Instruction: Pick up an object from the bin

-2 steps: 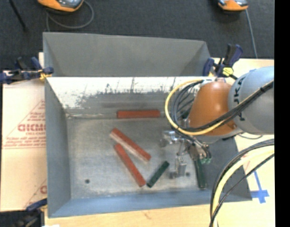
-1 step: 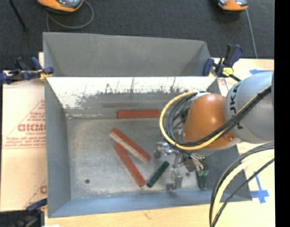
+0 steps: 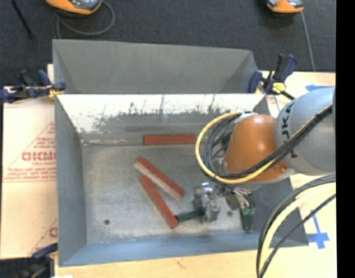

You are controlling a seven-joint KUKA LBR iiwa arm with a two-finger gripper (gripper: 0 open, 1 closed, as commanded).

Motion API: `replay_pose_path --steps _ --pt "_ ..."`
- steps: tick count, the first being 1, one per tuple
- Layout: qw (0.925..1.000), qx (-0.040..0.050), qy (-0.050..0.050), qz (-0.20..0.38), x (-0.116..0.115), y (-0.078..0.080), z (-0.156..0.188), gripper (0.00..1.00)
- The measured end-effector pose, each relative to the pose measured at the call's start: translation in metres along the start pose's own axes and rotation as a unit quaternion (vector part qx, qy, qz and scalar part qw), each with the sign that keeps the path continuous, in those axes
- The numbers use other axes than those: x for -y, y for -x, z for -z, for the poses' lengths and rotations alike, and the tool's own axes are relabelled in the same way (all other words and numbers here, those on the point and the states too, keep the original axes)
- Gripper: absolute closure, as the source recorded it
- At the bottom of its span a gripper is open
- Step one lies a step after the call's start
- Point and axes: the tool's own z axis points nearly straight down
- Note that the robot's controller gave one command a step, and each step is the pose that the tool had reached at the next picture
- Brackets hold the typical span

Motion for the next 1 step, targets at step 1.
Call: replay_pose_path --steps 1 --pt "0.9972 0.0050 0.000 -0.074 -0.0068 -0.0102 0.2293 1.00"
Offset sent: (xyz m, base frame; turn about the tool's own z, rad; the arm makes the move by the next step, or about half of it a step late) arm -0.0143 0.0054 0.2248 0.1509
